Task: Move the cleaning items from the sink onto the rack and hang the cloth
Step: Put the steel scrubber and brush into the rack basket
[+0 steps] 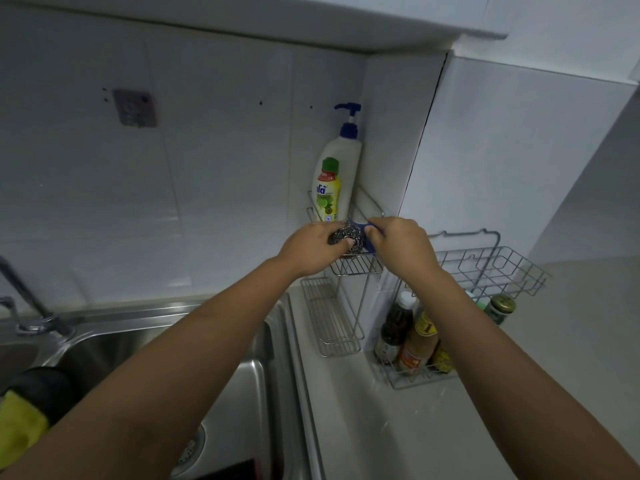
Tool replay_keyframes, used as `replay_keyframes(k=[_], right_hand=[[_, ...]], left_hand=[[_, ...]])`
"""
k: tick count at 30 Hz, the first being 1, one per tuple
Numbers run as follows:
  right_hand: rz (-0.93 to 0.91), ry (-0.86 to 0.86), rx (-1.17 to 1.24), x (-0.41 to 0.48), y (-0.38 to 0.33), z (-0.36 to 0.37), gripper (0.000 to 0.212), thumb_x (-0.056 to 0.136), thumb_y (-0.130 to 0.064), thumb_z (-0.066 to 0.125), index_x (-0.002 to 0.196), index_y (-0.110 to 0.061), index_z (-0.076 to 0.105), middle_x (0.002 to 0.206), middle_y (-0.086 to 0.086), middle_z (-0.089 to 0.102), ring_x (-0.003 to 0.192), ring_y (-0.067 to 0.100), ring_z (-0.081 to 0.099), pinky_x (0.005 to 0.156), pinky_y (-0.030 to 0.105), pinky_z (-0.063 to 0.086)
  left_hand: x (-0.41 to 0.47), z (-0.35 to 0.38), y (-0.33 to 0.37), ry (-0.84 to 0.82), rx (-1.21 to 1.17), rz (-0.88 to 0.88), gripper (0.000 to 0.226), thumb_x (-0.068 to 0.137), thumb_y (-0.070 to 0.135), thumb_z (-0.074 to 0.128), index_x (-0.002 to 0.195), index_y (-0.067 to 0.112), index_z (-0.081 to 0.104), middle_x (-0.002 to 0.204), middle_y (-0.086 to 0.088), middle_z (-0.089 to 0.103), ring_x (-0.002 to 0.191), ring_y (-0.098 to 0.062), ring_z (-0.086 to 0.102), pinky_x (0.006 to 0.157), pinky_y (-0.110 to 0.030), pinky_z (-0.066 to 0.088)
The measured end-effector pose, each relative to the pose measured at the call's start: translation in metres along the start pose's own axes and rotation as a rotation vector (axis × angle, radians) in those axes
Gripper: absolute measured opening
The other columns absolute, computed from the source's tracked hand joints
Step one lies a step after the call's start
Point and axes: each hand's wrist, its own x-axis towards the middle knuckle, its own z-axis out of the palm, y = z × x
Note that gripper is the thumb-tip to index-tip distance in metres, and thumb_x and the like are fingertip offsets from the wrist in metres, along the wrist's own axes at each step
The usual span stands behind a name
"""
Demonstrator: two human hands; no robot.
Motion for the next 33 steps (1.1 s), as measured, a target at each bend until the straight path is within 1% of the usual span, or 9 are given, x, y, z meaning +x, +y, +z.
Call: replay_keyframes(k=[4, 7, 11, 17, 23, 25, 27, 30, 33], right_hand=[[0.028, 0.056, -0.01, 0.0, 0.005, 0.008, 0.03, 0.098, -0.031, 0.045, 0.116, -0.019, 0.066, 0.101, 0.015, 0.072, 0.092, 0.036, 0.065, 0.073, 0.038, 0.054], [0.014, 0.128, -0.028, -0.007, 0.007, 0.018, 0.031, 0.1, -0.031, 0.045, 0.123, -0.02, 0.063, 0.097, 0.015, 0.072, 0.088, 0.034, 0.065, 0.064, 0.034, 0.048], [0.037, 0.161, -0.039, -0.01, 0.002, 0.033, 0.03, 0.099, -0.029, 0.047, 0.124, -0.022, 0.062, 0.09, 0.018, 0.067, 0.085, 0.034, 0.061, 0.064, 0.035, 0.046], [0.009, 0.275, -0.07, -0.014, 0.0, 0.047, 0.021, 0.092, -0.014, 0.058, 0.11, -0.011, 0.071, 0.074, 0.018, 0.069, 0.074, 0.036, 0.059, 0.065, 0.04, 0.047], [0.048, 0.31, -0.105, -0.021, 0.001, 0.055, 0.021, 0.082, -0.013, 0.055, 0.084, -0.009, 0.075, 0.061, 0.01, 0.066, 0.078, 0.032, 0.059, 0.068, 0.037, 0.042], [0.042, 0.292, -0.084, -0.025, 0.003, 0.057, 0.029, 0.082, -0.018, 0.047, 0.08, -0.009, 0.074, 0.065, 0.008, 0.067, 0.082, 0.03, 0.058, 0.069, 0.036, 0.042], [0.026, 0.266, -0.072, -0.029, 0.004, 0.059, 0.039, 0.083, -0.023, 0.036, 0.087, -0.012, 0.073, 0.075, 0.007, 0.07, 0.087, 0.027, 0.057, 0.071, 0.036, 0.041], [-0.011, 0.277, -0.073, -0.036, 0.004, 0.064, 0.045, 0.082, -0.024, 0.032, 0.1, -0.011, 0.071, 0.093, 0.005, 0.074, 0.094, 0.028, 0.06, 0.074, 0.038, 0.045], [-0.024, 0.267, -0.072, -0.041, 0.006, 0.071, 0.05, 0.082, -0.023, 0.032, 0.115, -0.006, 0.066, 0.115, 0.01, 0.07, 0.108, 0.031, 0.061, 0.084, 0.041, 0.051]], left_hand=[[0.007, 0.006, 0.0, -0.065, 0.11, 0.01, 0.039, 0.094, 0.039, 0.048, 0.127, 0.02, 0.058, 0.126, -0.008, 0.062, 0.112, -0.027, 0.057, 0.093, -0.04, 0.048], [0.011, 0.007, -0.001, -0.088, 0.134, 0.015, 0.04, 0.096, 0.038, 0.045, 0.13, 0.019, 0.055, 0.133, -0.009, 0.057, 0.118, -0.026, 0.053, 0.097, -0.039, 0.045], [0.012, 0.007, -0.003, -0.105, 0.171, 0.017, 0.043, 0.097, 0.041, 0.042, 0.135, 0.022, 0.051, 0.139, -0.007, 0.052, 0.124, -0.025, 0.049, 0.101, -0.038, 0.042], [0.015, 0.008, -0.008, -0.124, 0.257, 0.029, 0.044, 0.097, 0.042, 0.039, 0.135, 0.023, 0.05, 0.139, -0.007, 0.052, 0.127, -0.025, 0.048, 0.103, -0.04, 0.042], [0.013, 0.008, -0.009, -0.122, 0.317, 0.086, 0.042, 0.097, 0.039, 0.035, 0.122, 0.016, 0.06, 0.126, -0.009, 0.061, 0.117, -0.027, 0.054, 0.096, -0.041, 0.046], [0.009, 0.009, -0.009, -0.099, 0.36, 0.159, 0.053, 0.094, 0.043, 0.025, 0.113, 0.012, 0.063, 0.117, -0.008, 0.066, 0.111, -0.024, 0.056, 0.096, -0.037, 0.045], [0.005, 0.011, -0.011, -0.07, 0.429, 0.251, 0.064, 0.09, 0.046, 0.015, 0.11, 0.01, 0.065, 0.114, -0.007, 0.067, 0.111, -0.022, 0.057, 0.099, -0.033, 0.039], [0.001, 0.013, -0.014, -0.031, 0.472, 0.297, 0.058, 0.095, 0.041, 0.018, 0.12, 0.013, 0.062, 0.127, -0.005, 0.063, 0.126, -0.02, 0.049, 0.109, -0.033, 0.027], [-0.004, 0.018, -0.013, 0.006, 0.487, 0.28, 0.052, 0.1, 0.038, 0.02, 0.133, 0.013, 0.053, 0.14, -0.005, 0.053, 0.138, -0.019, 0.036, 0.116, -0.033, 0.017]])
